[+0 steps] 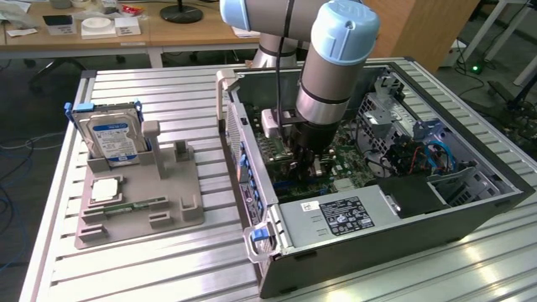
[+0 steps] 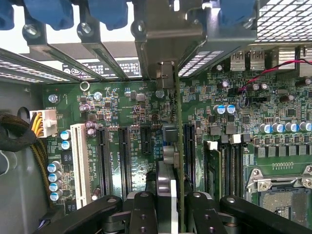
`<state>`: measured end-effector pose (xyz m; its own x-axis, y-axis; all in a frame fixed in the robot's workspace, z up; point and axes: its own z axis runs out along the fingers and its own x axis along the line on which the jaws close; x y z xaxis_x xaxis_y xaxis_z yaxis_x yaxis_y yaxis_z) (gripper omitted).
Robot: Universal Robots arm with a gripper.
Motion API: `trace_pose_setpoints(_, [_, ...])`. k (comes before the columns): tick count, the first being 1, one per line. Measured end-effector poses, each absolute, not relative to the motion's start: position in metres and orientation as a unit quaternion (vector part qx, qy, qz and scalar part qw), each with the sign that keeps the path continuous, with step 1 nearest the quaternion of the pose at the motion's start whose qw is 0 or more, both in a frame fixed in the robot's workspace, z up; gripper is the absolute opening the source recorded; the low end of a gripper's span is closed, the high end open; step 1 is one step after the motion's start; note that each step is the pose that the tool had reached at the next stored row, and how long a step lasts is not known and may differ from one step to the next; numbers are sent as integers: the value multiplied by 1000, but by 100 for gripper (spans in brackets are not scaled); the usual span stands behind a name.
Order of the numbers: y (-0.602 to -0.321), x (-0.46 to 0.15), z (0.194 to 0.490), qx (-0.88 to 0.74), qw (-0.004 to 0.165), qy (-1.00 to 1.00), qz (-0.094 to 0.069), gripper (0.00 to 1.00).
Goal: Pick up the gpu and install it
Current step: 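Insert the gpu into the slot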
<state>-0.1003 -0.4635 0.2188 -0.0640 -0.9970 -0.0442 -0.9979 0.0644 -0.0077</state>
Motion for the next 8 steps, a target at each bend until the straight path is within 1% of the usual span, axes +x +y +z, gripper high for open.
trace_pose_setpoints(8, [-464,-100,217,-684,18,729,12,28])
